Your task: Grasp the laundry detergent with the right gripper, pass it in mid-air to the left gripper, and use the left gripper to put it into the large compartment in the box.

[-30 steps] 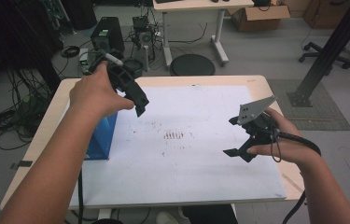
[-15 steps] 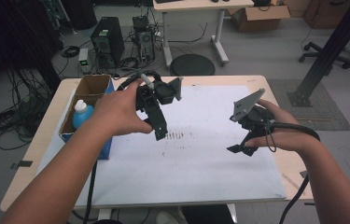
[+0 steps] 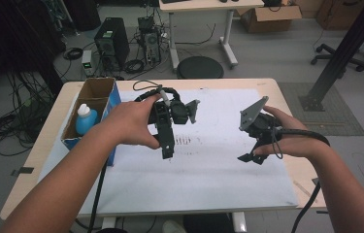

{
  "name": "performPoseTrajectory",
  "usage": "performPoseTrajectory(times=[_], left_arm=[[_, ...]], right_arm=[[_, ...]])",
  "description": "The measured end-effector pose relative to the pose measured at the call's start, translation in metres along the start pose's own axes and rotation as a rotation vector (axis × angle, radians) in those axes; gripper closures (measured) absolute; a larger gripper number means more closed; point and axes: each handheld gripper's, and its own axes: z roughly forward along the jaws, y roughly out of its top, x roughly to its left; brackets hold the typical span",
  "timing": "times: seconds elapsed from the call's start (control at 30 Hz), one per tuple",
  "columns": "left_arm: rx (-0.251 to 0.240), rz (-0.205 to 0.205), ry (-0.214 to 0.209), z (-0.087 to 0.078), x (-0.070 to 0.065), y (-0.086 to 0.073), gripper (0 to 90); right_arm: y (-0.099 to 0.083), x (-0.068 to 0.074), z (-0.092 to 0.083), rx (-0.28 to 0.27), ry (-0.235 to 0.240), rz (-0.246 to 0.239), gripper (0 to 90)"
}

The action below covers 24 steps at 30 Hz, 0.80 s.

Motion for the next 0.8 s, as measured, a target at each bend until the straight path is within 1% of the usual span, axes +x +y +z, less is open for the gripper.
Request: performPoseTrajectory(times=[0.13, 0.17, 0.2, 0.23, 0.4, 0.5, 0.8], left_arm=[[-0.009, 0.025, -0.014, 0.0026, 0.0020, -0.0023, 0.2], [-0.007, 0.038, -0.010, 0.0034, 0.0027, -0.0027, 0.2], [-0.005, 0.039, -0.012, 0.0038, 0.0031, -0.0030, 0.2], [-0.006, 0.049, -0.011, 0.0040, 0.0034, -0.0033, 0.2], [-0.028, 0.060, -0.023, 0.0039, 0.0045, -0.0043, 0.2], [-0.023, 0.070, -0.026, 0.0040, 0.0049, -0.0038, 0.2], [-0.038, 0.089, -0.028, 0.0045, 0.0035, -0.0029, 0.2]], right_arm=[[0.0011, -0.0025, 0.0001, 0.018, 0.003, -0.006, 3.3], [0.0016, -0.0030, 0.0002, 0.020, 0.006, -0.009, 3.3], [0.0022, -0.0033, 0.0005, 0.021, 0.007, -0.010, 3.3], [0.0029, -0.0036, 0.0007, 0.024, 0.009, -0.011, 3.3], [0.0050, -0.0062, 0.0032, 0.034, 0.016, -0.020, 3.3], [0.0054, -0.0065, 0.0049, 0.037, 0.021, -0.024, 3.4], [0.0055, -0.0043, 0.0083, 0.041, 0.029, -0.033, 3.5]])
